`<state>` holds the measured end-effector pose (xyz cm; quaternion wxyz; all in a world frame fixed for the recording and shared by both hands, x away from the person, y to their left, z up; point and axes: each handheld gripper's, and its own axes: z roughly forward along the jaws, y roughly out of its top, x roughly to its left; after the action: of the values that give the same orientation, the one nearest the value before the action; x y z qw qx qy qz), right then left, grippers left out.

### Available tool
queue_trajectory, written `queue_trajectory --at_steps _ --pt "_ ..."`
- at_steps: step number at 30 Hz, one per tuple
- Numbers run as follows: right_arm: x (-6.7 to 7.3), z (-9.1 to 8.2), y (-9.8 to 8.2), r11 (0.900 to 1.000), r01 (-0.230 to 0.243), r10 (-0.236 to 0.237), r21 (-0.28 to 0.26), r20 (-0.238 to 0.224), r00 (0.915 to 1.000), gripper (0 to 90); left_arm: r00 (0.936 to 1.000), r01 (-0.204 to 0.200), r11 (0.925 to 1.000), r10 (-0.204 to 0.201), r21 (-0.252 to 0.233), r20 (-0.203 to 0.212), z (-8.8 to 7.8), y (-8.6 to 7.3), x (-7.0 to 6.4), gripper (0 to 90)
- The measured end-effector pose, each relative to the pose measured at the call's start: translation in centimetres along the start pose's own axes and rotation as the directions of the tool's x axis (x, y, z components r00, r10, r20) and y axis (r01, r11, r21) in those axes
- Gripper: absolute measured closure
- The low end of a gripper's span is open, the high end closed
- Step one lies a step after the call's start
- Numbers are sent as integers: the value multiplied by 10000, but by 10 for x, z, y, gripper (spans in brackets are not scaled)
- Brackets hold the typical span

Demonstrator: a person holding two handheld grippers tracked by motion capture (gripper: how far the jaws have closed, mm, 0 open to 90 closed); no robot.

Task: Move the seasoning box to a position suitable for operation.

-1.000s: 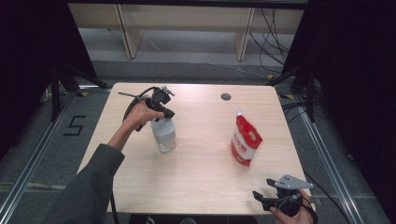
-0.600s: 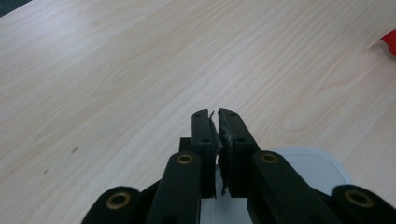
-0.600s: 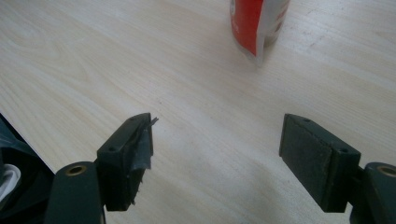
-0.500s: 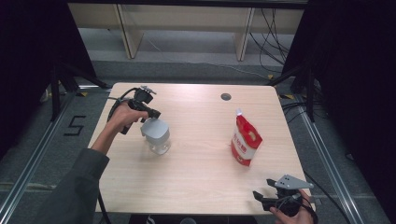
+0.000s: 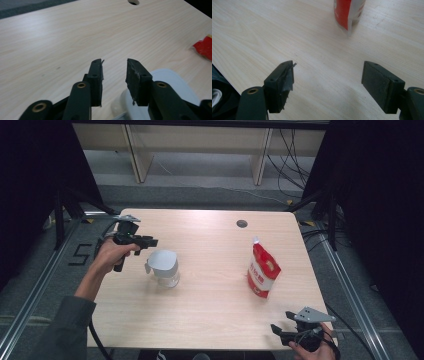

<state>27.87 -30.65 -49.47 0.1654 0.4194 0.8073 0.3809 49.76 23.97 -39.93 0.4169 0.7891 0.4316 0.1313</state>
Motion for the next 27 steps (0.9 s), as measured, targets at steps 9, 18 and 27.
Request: queue_trajectory --at_steps 9,18,27 --pt "3 0 0 9993 -355 357 113 -167 9992 274 9979 -620 9971 628 -448 170 -17 -44 12 560" --pt "5 2 1 9996 -222 226 201 -202 9995 275 9856 -1666 9860 1664 41 306 -14 -78 12 469" --pt "5 1 1 9995 -221 226 229 -222 9995 279 9603 -2737 9618 2732 13 560 2 -81 3 441"
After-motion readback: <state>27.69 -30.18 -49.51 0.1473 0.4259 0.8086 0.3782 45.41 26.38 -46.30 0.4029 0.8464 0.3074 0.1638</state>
